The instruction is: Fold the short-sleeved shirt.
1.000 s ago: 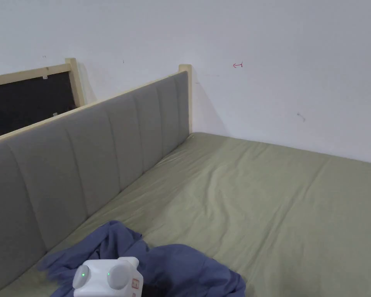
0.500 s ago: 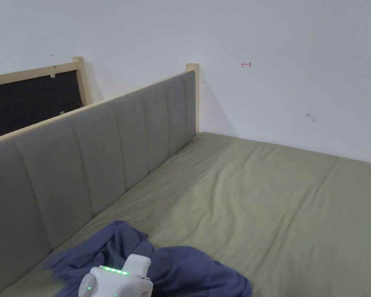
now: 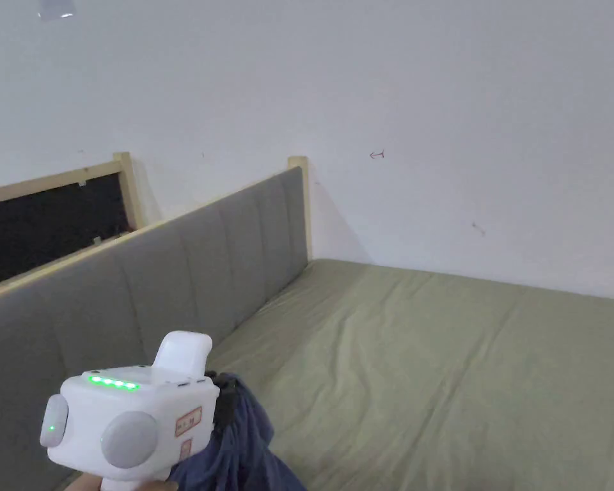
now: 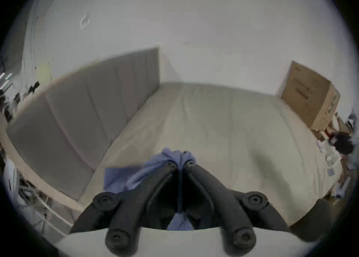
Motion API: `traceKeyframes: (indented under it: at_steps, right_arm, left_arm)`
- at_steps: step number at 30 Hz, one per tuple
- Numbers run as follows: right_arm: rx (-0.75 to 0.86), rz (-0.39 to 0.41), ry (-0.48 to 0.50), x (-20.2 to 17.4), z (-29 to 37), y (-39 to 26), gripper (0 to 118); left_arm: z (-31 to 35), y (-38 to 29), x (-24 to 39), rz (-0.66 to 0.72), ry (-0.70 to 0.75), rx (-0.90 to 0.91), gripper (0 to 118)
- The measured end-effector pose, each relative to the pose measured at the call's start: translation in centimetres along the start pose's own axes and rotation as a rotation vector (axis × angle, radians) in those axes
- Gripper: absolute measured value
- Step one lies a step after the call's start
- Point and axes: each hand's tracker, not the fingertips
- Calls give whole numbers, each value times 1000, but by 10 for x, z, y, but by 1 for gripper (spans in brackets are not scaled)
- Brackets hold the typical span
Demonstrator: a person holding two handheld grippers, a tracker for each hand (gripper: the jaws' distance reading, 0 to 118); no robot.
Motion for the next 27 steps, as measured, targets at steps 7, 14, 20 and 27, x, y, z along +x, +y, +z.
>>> traceKeyframes:
  at_steps: [7, 14, 20, 27]
  right_arm:
    - [115, -71, -74, 32, 59, 12, 2]
    - [185, -75, -161, 69, 113, 14, 2]
    - [194, -114, -265, 109, 139, 0, 2]
    - [114, -224, -339, 143, 137, -34, 2]
  left_arm:
    - [68, 89, 109, -82, -265, 220, 2]
    - [71, 124, 222, -95, -535, 213, 2]
    - [12, 96, 325, -117, -722, 72, 2]
    - [-95, -5, 408, -286, -577, -348, 2]
